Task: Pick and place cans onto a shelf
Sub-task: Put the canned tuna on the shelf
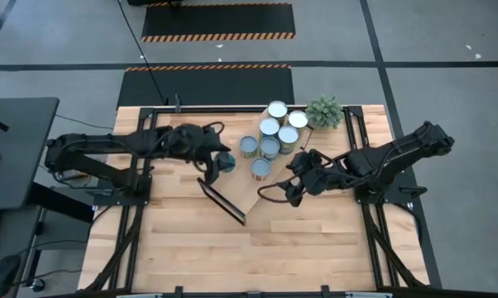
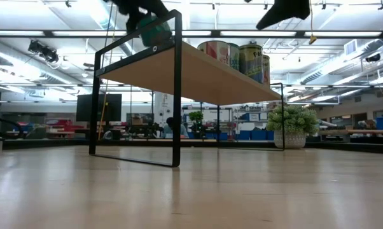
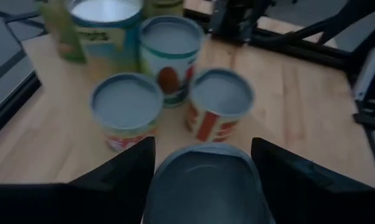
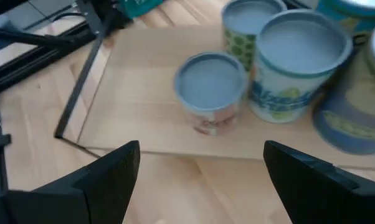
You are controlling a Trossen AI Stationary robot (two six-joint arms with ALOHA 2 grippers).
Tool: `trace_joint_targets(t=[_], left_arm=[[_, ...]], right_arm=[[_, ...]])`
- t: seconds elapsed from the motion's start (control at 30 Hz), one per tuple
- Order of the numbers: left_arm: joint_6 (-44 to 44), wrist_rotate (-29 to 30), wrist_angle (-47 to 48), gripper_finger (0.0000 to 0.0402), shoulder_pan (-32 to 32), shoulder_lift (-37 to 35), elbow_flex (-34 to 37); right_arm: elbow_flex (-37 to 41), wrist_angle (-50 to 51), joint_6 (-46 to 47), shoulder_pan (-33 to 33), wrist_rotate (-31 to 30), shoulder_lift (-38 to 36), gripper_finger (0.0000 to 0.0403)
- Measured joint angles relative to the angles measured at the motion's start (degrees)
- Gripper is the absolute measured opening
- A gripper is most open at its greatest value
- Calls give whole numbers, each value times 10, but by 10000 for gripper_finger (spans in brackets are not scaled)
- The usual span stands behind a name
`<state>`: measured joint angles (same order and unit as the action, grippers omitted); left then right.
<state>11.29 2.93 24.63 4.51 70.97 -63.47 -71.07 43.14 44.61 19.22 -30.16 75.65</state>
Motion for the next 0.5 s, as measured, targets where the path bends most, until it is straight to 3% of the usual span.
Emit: trace_joint_targets(t=[0.5], left_arm=[[-22,-47,-18,247,87,19,0]], right_arm=[[0,31,-32,-25,-2,-93,348]])
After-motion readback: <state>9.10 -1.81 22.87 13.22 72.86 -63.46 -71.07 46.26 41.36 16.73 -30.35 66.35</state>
